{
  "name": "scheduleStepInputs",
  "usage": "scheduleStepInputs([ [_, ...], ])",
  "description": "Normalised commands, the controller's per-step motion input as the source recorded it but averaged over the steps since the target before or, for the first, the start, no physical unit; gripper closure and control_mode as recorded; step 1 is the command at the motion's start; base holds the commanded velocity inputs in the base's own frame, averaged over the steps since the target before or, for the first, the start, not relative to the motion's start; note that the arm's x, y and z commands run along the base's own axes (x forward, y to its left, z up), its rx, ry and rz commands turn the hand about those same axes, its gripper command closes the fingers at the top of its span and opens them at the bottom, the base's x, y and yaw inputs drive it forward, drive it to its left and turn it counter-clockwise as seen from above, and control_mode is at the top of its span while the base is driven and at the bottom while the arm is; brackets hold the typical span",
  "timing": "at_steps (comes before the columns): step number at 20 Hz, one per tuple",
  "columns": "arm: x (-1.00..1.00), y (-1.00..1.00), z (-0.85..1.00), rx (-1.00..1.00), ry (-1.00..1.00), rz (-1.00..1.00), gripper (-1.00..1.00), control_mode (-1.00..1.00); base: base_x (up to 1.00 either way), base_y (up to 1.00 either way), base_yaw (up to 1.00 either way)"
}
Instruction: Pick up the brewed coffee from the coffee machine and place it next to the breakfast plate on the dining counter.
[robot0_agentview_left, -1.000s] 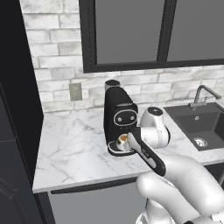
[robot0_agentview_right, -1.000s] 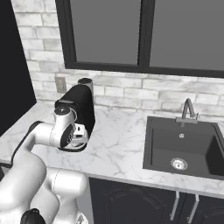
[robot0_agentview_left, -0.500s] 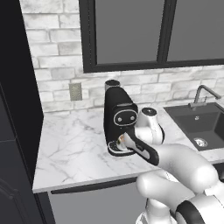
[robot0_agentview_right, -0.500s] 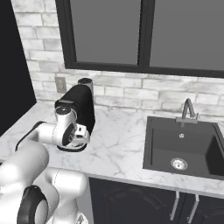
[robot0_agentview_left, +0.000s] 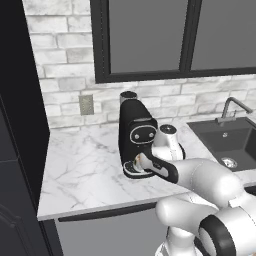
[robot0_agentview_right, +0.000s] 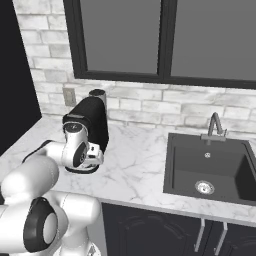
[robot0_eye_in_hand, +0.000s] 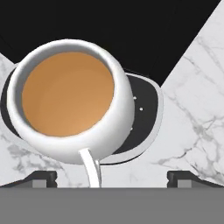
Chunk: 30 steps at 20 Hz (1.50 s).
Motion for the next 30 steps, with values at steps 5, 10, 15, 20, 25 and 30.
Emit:
scheduleStepInputs([
  [5, 0.00, 0.00, -0.23, 0.00, -0.09, 0.02, -1.00, -1.00, 0.00, 0.00, 0.00],
  [10, 0.00, 0.00, -0.28, 0.00, -0.10, 0.04, -1.00, -1.00, 0.00, 0.00, 0.00],
  [15, 0.00, -0.01, -0.23, 0.00, -0.04, 0.04, 1.00, -1.00, 0.00, 0.00, 0.00],
  [20, 0.00, -0.02, -0.01, 0.00, 0.00, 0.01, 1.00, -1.00, 0.00, 0.00, 0.00],
  [25, 0.00, 0.00, 0.00, 0.00, 0.00, 0.00, 1.00, -1.00, 0.00, 0.00, 0.00],
  [30, 0.00, -0.01, 0.00, 0.00, 0.00, 0.00, 1.00, -1.00, 0.00, 0.00, 0.00],
])
